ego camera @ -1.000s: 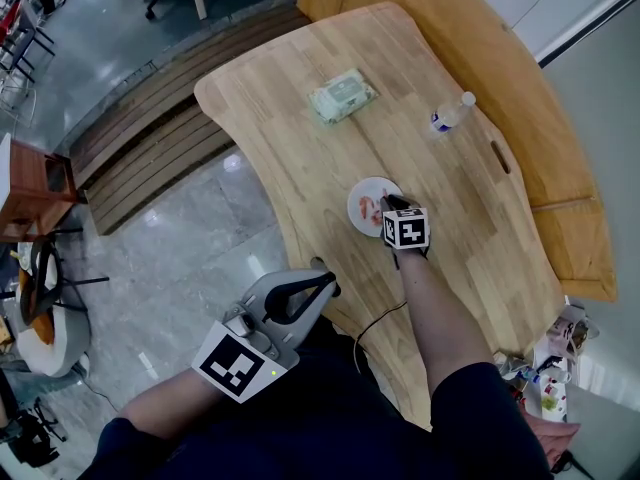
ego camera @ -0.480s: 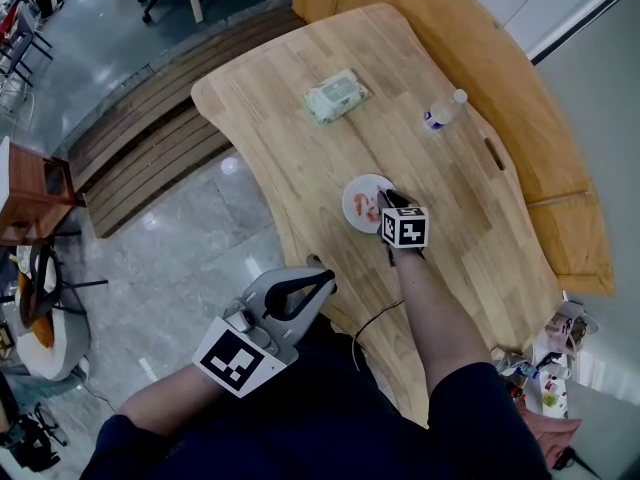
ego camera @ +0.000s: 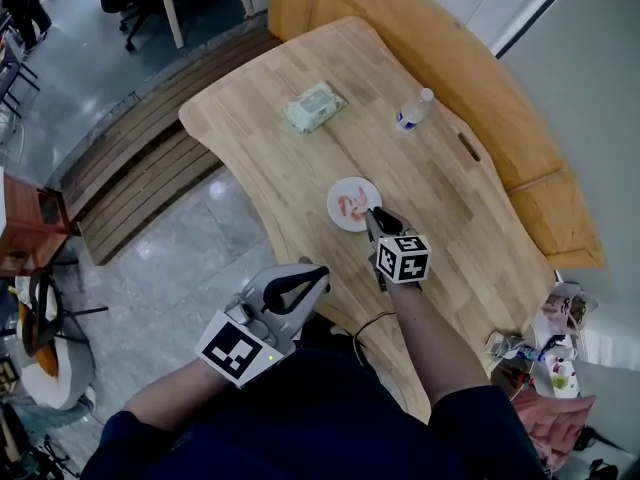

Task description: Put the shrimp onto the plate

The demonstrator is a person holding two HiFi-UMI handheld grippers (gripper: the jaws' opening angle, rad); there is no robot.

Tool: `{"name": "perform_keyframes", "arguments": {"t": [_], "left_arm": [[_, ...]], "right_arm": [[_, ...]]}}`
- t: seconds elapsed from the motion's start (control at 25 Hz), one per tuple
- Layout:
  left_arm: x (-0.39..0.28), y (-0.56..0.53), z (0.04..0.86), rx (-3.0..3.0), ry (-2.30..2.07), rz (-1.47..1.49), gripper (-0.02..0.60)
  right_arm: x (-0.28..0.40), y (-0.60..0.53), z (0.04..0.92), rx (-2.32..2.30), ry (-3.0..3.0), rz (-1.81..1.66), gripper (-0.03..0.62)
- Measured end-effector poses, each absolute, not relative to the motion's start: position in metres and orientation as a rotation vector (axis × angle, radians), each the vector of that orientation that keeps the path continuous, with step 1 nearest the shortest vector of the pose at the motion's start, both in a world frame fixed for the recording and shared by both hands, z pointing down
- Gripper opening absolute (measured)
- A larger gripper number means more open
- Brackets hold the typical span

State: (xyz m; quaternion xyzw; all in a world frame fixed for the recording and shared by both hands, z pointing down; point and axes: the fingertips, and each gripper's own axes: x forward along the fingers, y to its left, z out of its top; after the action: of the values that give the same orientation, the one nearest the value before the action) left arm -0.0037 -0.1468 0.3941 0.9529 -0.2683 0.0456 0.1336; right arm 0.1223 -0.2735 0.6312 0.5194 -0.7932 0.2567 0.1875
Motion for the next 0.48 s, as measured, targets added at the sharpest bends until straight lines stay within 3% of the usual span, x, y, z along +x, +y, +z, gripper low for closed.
{"name": "perform_keyframes", "arguments": {"t": [0.48], "left_arm": [[0.001,-0.117,0.374,2.853,-0.648,0.108,0.004]], "right_arm": [[0.07,-0.175,0.49,1.507,-2.517,0.597,0.066]]}}
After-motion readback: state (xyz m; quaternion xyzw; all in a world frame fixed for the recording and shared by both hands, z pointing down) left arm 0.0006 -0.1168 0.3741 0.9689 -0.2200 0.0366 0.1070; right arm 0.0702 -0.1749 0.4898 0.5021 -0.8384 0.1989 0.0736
